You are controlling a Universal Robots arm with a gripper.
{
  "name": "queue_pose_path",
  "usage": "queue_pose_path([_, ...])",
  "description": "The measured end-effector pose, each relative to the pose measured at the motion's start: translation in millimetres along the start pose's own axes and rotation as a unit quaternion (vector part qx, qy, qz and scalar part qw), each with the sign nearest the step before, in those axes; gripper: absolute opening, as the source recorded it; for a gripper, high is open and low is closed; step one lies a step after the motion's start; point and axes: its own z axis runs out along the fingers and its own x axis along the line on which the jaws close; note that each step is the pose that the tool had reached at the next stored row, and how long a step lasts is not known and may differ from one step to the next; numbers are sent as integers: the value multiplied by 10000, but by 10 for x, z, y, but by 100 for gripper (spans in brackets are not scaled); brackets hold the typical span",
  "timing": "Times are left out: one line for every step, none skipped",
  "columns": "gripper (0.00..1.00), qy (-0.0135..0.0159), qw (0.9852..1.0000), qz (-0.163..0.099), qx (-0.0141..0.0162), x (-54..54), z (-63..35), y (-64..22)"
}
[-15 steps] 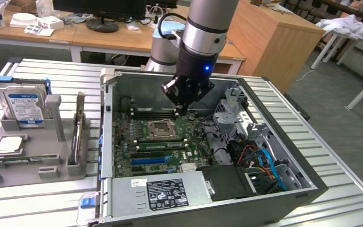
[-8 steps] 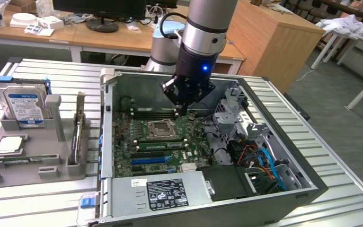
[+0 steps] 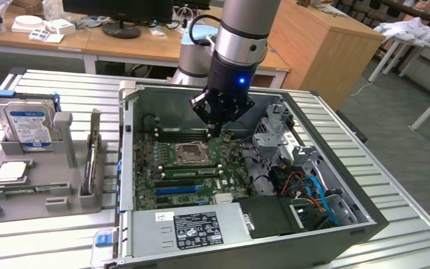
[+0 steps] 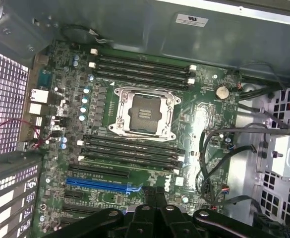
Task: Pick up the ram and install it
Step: 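Press down the ram until it locks into place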
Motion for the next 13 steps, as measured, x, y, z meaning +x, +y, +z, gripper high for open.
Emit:
queue_pose_path([11, 22, 10000, 1, -3, 0, 0, 0])
queue_pose_path([11, 47, 10000, 4, -7, 0, 0, 0])
queue_pose_path([11, 78, 10000, 9, -11, 0, 0, 0])
queue_pose_path([11, 122, 9999, 15, -16, 1, 0, 0])
queue_pose_path([11, 189, 9998, 23, -25, 1, 0, -1])
queue_pose_path([11, 256, 9997, 29, -34, 1, 0, -1])
queue_pose_path([11, 289, 9996, 31, -38, 1, 0, -1])
queue_pose_path([11, 294, 9996, 32, -38, 1, -1, -1])
queue_pose_path([11, 294, 9996, 32, -38, 1, -1, -1])
queue_pose_path([11, 294, 9996, 32, -39, 1, -1, -1])
queue_pose_path([11, 295, 9995, 44, -39, 1, 0, -1])
queue_pose_path([11, 291, 9995, 113, -40, 1, 1, 0])
queue_pose_path([11, 287, 9994, 191, -40, 0, 1, 0])
